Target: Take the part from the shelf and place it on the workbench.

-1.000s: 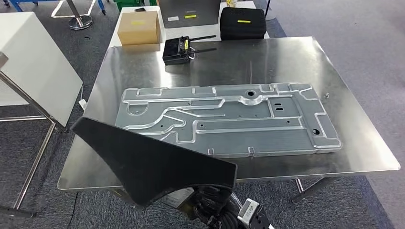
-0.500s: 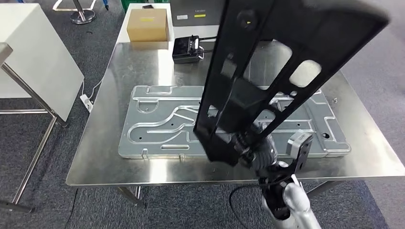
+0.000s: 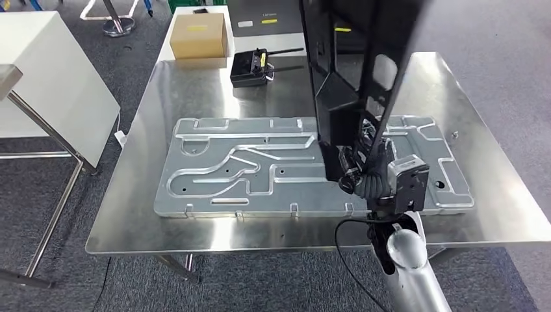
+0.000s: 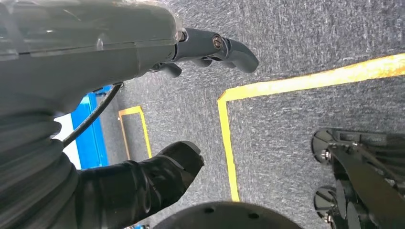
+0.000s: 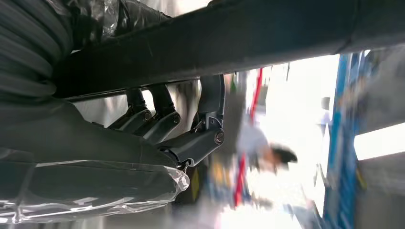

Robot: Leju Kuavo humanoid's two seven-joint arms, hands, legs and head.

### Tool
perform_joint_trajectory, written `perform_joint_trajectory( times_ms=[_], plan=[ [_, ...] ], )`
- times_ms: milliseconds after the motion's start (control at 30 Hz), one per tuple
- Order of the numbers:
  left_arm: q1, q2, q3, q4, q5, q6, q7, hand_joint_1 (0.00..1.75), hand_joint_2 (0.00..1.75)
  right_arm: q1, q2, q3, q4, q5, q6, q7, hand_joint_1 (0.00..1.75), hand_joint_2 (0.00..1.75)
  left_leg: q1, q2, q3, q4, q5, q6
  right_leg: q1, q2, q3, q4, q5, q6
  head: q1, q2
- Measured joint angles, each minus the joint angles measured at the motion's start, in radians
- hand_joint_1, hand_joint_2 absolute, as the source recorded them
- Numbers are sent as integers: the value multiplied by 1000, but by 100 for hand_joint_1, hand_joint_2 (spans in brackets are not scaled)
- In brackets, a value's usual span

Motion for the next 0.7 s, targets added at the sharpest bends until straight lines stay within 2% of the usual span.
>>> perform_joint_trajectory(
  times_ms=[67, 100, 133, 167, 233, 267, 300, 333, 433, 467, 500, 567, 600, 633, 667, 700],
  plan=[
    [0, 0, -1, 0, -6, 0, 0, 0, 175, -5, 10, 26, 5, 194, -120, 12, 175, 175, 3, 3, -59, 129, -60, -7, 2, -2, 1, 1, -1, -6, 0, 0],
    [1, 0, -3, 0, -9, 0, 0, 0, 175, -5, 14, 43, 9, 291, -177, 22, 175, 175, 4, 3, -86, 182, -76, -9, 3, -3, 1, 2, -2, -7, 0, 0],
    [2, 0, -4, 0, -13, 0, 0, 0, 175, -5, 18, 65, 16, 406, -238, 37, 175, 175, 4, 3, -100, 207, -75, -11, 4, -3, 0, 4, -3, -8, 0, 0],
    [2, 0, -7, 0, -17, 0, 0, 0, 175, -5, 21, 89, 25, 526, -297, 59, 175, 175, 5, 4, -93, 189, -53, -11, 4, -3, 1, 6, -5, -9, 0, 0],
    [1, 1, -15, 0, -28, 0, 1, 0, 175, -5, 30, 133, 52, 770, -403, 118, 175, 175, 5, 6, -35, 62, 16, -6, 4, -3, 5, 10, -10, -6, 0, 0],
    [-1, 1, -20, 0, -34, -1, 1, 0, 175, -7, 35, 151, 71, 886, -449, 155, 175, 175, 3, 7, -3, -3, 39, -3, 6, -3, 6, 11, -12, -3, 0, 0],
    [-3, 1, -25, 0, -40, -2, 2, 0, 175, -9, 39, 167, 94, 995, -487, 193, 175, 175, 1, 7, 17, -46, 51, 2, 7, -3, 6, 13, -13, 1, 0, 0],
    [-4, 1, -30, 0, -45, -4, 3, 0, 175, -11, 44, 182, 121, 1104, -515, 234, 175, 175, -2, 7, 26, -67, 51, 6, 8, -4, 5, 13, -14, 6, 0, 0],
    [-6, 1, -43, 0, -58, -13, 5, 0, 175, -15, 54, 210, 188, 1372, -542, 345, 175, 175, 0, 5, 28, -75, 56, 21, 9, -3, 2, 17, -18, 22, 0, 0],
    [-6, 1, -48, 0, -61, -14, 6, 0, 175, -20, 53, 221, 204, 1423, -543, 391, 175, 175, 2, 5, 29, -80, 59, 28, 8, -2, -6, 36, -31, 26, 0, 0],
    [-7, 1, -51, 0, -63, -15, 6, 0, 175, -31, 46, 238, 219, 1450, -544, 444, 175, 175, 4, 6, 29, -83, 62, 33, 7, -1, -24, 76, -55, 30, 1, 0],
    [-7, 2, -55, 0, -65, -15, 6, 0, 175, -56, 25, 276, 249, 1465, -547, 536, 175, 175, 4, 6, 27, -83, 63, 38, 4, 0, -84, 202, -119, 35, 1, 0],
    [-7, 3, -57, 0, -66, -15, 7, 0, 175, -65, 15, 289, 262, 1466, -550, 559, 175, 175, 3, 6, 26, -83, 63, 39, 3, 0, -114, 261, -139, 37, 1, 0],
    [-7, 4, -58, 0, -67, -15, 7, 0, 175, -70, 7, 298, 273, 1467, -551, 570, 175, 175, 3, 5, 26, -81, 63, 39, 2, 0, -130, 291, -141, 38, 1, 0],
    [-6, 4, -59, 0, -69, -15, 7, 0, 175, -72, 1, 306, 283, 1468, -552, 575, 175, 175, 3, 4, 26, -79, 62, 38, 2, 0, -128, 282, -123, 38, 1, 0],
    [-6, 5, -60, 0, -70, -15, 7, 0, 175, -77, -4, 315, 292, 1469, -552, 584, 175, 175, 3, 4, 26, -76, 60, 36, 1, 0, -107, 234, -88, 36, 1, 0]
  ],
)
